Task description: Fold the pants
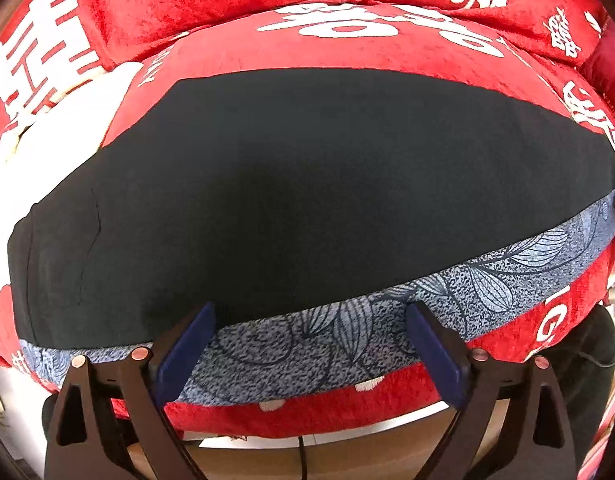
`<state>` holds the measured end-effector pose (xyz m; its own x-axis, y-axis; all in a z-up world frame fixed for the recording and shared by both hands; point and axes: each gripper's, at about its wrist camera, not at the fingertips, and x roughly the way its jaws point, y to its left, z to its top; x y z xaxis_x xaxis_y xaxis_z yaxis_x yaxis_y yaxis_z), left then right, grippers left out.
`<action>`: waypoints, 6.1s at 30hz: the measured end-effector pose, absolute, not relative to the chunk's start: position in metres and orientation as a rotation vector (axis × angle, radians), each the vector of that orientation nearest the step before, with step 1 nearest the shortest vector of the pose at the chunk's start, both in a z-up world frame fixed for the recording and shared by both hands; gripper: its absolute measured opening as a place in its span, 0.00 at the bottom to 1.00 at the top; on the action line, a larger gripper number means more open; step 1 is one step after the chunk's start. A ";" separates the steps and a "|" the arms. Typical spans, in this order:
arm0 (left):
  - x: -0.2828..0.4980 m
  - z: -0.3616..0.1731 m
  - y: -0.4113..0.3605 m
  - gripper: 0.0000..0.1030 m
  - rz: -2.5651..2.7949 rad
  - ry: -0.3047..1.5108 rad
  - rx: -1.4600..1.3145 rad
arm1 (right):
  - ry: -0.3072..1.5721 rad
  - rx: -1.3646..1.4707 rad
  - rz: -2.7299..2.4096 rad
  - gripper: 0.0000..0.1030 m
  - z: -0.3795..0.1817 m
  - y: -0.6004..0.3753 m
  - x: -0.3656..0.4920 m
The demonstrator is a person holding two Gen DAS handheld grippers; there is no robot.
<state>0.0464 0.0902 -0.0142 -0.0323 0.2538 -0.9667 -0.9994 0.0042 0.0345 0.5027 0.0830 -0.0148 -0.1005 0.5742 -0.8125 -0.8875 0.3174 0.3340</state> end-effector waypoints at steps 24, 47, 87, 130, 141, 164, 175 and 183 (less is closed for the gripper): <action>-0.047 -0.020 0.045 1.00 1.506 0.929 -0.996 | 0.853 -0.919 1.466 1.00 -0.020 0.083 0.288; -0.092 0.010 0.123 1.00 1.764 0.777 -1.066 | 0.657 -0.830 1.536 1.00 0.019 0.139 0.151; -0.176 0.009 0.084 1.00 1.973 0.871 -1.155 | 1.000 -0.465 1.190 1.00 0.014 0.078 0.459; 0.186 -0.022 0.156 1.00 1.340 1.010 -0.995 | 1.146 -0.261 1.613 0.89 -0.028 0.083 0.456; 0.187 -0.022 0.159 1.00 1.343 1.005 -0.995 | 1.141 -0.234 1.645 0.92 -0.028 0.093 0.457; 0.238 -0.024 0.170 1.00 1.335 1.051 -0.914 | 1.129 -0.315 1.568 0.33 -0.021 0.112 0.457; 0.156 0.014 0.174 1.00 1.355 0.915 -0.965 | 0.671 -0.494 1.591 0.24 0.066 0.087 0.373; 0.056 0.006 0.161 1.00 1.415 0.827 -1.130 | 0.403 -0.662 1.637 0.21 0.090 0.075 0.263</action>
<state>0.0563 0.1610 0.0060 0.0456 0.3170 -0.9473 -0.9811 -0.1645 -0.1023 0.2625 0.0752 0.0898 -0.0724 0.7772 -0.6251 -0.9786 -0.1765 -0.1061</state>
